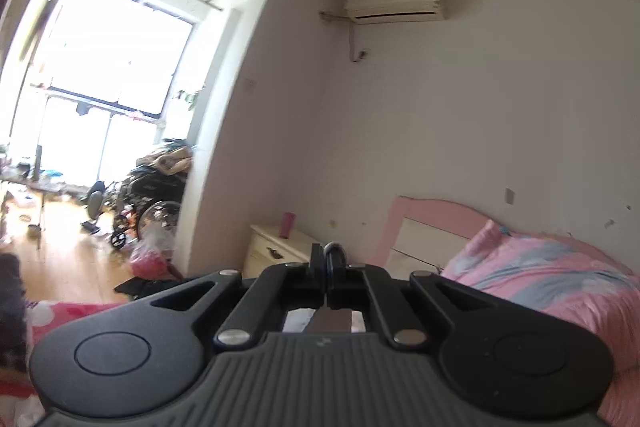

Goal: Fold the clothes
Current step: 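Raise the white shirt high with the right gripper to shake it out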

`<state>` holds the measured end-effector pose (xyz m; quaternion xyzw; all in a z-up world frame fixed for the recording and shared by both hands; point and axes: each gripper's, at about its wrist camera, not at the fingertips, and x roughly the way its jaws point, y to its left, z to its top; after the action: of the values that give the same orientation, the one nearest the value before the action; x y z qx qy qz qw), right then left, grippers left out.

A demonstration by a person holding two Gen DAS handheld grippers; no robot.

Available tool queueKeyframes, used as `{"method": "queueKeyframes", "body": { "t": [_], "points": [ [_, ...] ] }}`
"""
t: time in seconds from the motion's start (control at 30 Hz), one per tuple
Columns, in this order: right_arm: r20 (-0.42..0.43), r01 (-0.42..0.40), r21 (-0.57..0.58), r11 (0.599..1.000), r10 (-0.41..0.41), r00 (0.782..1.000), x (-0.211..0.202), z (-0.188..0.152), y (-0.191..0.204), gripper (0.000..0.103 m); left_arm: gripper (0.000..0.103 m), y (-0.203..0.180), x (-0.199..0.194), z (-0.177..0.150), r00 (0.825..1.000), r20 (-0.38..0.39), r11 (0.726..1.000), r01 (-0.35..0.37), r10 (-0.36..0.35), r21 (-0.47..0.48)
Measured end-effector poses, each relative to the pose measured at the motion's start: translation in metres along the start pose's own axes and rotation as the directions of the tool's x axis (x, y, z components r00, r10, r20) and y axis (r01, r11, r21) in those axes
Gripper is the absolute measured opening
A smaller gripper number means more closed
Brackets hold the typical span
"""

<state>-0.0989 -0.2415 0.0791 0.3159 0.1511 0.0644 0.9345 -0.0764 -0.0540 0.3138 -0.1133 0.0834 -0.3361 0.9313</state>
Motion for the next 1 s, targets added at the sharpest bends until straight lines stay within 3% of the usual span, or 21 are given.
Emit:
{"method": "queueKeyframes", "body": {
  "t": [0.03, 0.1, 0.23, 0.4, 0.53, 0.7, 0.9, 1.0],
  "points": [
    [0.019, 0.047, -0.041, 0.998, -0.046, 0.999, -0.002, 0.001, 0.002, 0.020, 0.002, 0.004, -0.002, -0.001, 1.000, 0.003, 1.000, -0.018, 0.018, -0.010],
    [0.086, 0.125, -0.109, 0.986, -0.116, 0.989, -0.011, 0.011, 0.004, 0.012, 0.002, 0.012, -0.010, -0.001, 0.998, 0.025, 0.998, -0.052, 0.052, -0.030],
    [0.259, 0.265, -0.270, 0.926, -0.196, 0.946, -0.028, 0.050, 0.018, 0.009, 0.002, 0.023, -0.034, 0.013, 0.988, 0.097, 0.991, -0.111, 0.118, -0.076],
    [0.446, 0.323, -0.477, 0.818, -0.092, 0.890, -0.065, 0.144, 0.065, 0.008, 0.002, 0.014, -0.073, 0.055, 0.955, 0.251, 0.987, -0.145, 0.159, -0.074],
    [0.522, 0.321, -0.578, 0.750, 0.038, 0.852, -0.102, 0.213, 0.112, 0.008, 0.002, -0.007, -0.106, 0.085, 0.916, 0.373, 0.989, -0.147, 0.147, -0.029],
    [0.583, 0.400, -0.659, 0.636, 0.097, 0.806, -0.130, 0.236, 0.144, 0.008, 0.002, -0.033, -0.126, 0.098, 0.896, 0.426, 0.989, -0.146, 0.128, 0.011],
    [0.626, 0.421, -0.652, 0.631, 0.132, 0.769, -0.166, 0.242, 0.139, 0.008, 0.002, -0.052, -0.127, 0.092, 0.894, 0.433, 0.988, -0.148, 0.114, 0.047],
    [0.625, 0.415, -0.655, 0.632, 0.144, 0.767, -0.172, 0.239, 0.127, 0.008, 0.002, -0.061, -0.139, 0.083, 0.895, 0.435, 0.986, -0.149, 0.100, 0.080]
  ]
}}
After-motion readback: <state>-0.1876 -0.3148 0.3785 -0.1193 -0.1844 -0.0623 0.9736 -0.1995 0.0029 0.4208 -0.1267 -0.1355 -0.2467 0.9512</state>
